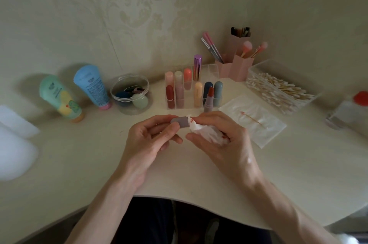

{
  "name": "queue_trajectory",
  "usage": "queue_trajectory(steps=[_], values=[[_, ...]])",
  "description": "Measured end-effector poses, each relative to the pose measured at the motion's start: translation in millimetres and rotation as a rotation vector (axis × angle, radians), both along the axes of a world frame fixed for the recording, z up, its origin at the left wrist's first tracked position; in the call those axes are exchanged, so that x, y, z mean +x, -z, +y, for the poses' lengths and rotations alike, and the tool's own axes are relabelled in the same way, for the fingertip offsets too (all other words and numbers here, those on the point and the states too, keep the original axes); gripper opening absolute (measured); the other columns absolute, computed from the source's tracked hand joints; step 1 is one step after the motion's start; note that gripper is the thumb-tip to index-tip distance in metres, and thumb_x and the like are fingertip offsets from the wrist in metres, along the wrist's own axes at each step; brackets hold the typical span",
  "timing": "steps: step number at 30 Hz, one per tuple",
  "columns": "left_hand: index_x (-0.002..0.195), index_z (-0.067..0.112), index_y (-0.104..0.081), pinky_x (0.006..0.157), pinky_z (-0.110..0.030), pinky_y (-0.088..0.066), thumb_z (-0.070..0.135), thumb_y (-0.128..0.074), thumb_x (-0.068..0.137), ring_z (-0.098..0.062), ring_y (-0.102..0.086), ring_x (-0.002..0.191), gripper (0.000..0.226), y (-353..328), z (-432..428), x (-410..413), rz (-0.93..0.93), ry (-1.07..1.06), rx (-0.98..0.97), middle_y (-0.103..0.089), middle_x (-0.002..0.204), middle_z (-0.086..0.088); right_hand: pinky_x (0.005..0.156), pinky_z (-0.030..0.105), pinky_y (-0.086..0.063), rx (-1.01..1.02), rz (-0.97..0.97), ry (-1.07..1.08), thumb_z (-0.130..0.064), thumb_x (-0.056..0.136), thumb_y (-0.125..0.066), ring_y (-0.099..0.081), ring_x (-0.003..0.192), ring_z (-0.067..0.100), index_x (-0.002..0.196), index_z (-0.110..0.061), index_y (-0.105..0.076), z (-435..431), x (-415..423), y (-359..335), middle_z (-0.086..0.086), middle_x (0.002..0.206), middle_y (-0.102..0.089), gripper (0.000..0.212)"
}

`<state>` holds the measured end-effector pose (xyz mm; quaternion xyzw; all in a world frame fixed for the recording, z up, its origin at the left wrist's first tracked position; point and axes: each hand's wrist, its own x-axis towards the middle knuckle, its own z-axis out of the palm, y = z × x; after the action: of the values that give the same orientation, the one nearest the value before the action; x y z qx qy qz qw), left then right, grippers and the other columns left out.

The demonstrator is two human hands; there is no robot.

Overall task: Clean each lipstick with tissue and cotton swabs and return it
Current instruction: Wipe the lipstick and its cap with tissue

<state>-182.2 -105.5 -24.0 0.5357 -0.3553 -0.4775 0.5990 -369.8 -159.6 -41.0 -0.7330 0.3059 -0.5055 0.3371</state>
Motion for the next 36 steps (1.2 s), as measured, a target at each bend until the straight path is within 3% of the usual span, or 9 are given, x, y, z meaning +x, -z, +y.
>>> queue_trajectory(steps=[5, 9, 12, 18, 22, 24, 27, 31, 36], values=[[0.103, 0.004, -0.076, 0.054, -0.02, -0.045, 0.02, -0.079, 0.076, -0.02, -0.073, 0.072, 0.032, 0, 2, 0, 0.004, 0.023, -0.037, -0.079, 0.091, -0.016, 0.069, 0.032, -0.06, 0.098, -0.047, -0.062, -0.012, 0.089, -0.083, -0.075, 0.079, 0.017, 0.106, -0.013, -0.079, 2, 4, 4, 0.0, 0.101, -0.077, 0.018], [0.1, 0.005, -0.076, 0.058, -0.02, -0.049, 0.023, -0.08, 0.073, -0.015, -0.069, 0.067, 0.033, 2, 0, 1, -0.016, 0.002, -0.07, -0.079, 0.086, -0.016, 0.054, 0.03, -0.054, 0.295, -0.06, -0.222, -0.027, 0.1, -0.068, -0.068, 0.06, 0.025, 0.101, -0.02, -0.078, 10, 2, -11, -0.004, 0.082, -0.075, 0.013], [0.104, 0.003, -0.074, 0.061, -0.02, -0.052, 0.019, -0.079, 0.076, -0.02, -0.075, 0.079, 0.033, 3, 1, 2, -0.053, -0.002, -0.086, -0.079, 0.09, -0.016, 0.049, 0.032, -0.049, 0.378, -0.082, -0.215, -0.028, 0.101, -0.062, -0.066, 0.057, 0.028, 0.101, -0.015, -0.08, 4, 2, -7, 0.007, 0.079, -0.073, 0.021], [0.1, 0.006, -0.075, 0.062, -0.021, -0.053, 0.019, -0.081, 0.074, -0.014, -0.07, 0.072, 0.03, 4, 2, 0, -0.098, -0.004, -0.117, -0.079, 0.091, -0.011, 0.052, 0.029, -0.052, 0.387, -0.093, -0.196, -0.019, 0.09, -0.078, -0.067, 0.059, 0.018, 0.109, -0.008, -0.08, -1, 1, 2, 0.008, 0.082, -0.078, 0.022], [0.1, 0.003, -0.07, 0.062, -0.026, -0.054, 0.018, -0.08, 0.08, -0.021, -0.073, 0.076, 0.026, 4, 3, -4, -0.153, 0.054, -0.123, -0.078, 0.092, -0.011, 0.057, 0.022, -0.052, 0.315, -0.1, -0.186, -0.011, 0.089, -0.079, -0.064, 0.061, 0.008, 0.1, -0.017, -0.081, 0, 2, -3, -0.009, 0.082, -0.079, 0.013], [0.11, 0.006, -0.067, 0.058, -0.03, -0.053, 0.03, -0.079, 0.089, -0.03, -0.073, 0.075, 0.034, 3, 2, -2, -0.147, 0.143, -0.094, -0.077, 0.096, -0.013, 0.061, 0.018, -0.051, 0.263, -0.107, -0.173, -0.007, 0.09, -0.078, -0.063, 0.064, 0.003, 0.1, -0.024, -0.08, 1, 1, -5, -0.015, 0.085, -0.078, 0.02], [0.119, 0.015, -0.072, 0.051, -0.028, -0.048, 0.055, -0.067, 0.093, -0.028, -0.068, 0.063, 0.049, 2, -2, 2, -0.182, 0.245, -0.038, -0.076, 0.09, -0.012, 0.068, 0.015, -0.051, 0.175, -0.091, -0.168, 0.0, 0.091, -0.076, -0.067, 0.071, 0.003, 0.104, -0.012, -0.081, 2, 1, -6, -0.012, 0.093, -0.08, 0.018], [0.105, 0.004, -0.078, 0.051, -0.025, -0.046, 0.024, -0.067, 0.093, -0.021, -0.066, 0.067, 0.026, 7, -8, 2, -0.193, 0.172, -0.08, -0.076, 0.085, -0.016, 0.068, 0.019, -0.052, 0.261, -0.059, -0.206, -0.008, 0.094, -0.076, -0.067, 0.072, 0.005, 0.11, -0.007, -0.08, 2, 0, -5, -0.002, 0.093, -0.08, 0.016], [0.102, 0.002, -0.079, 0.052, -0.024, -0.046, 0.02, -0.066, 0.093, -0.019, -0.065, 0.07, 0.024, 9, -6, 11, -0.165, 0.145, -0.101, -0.072, 0.082, -0.018, 0.068, 0.034, -0.058, 0.417, -0.021, -0.36, -0.01, 0.104, -0.062, -0.07, 0.076, 0.018, 0.126, -0.004, -0.074, 0, -4, -7, 0.001, 0.093, -0.076, 0.026]])
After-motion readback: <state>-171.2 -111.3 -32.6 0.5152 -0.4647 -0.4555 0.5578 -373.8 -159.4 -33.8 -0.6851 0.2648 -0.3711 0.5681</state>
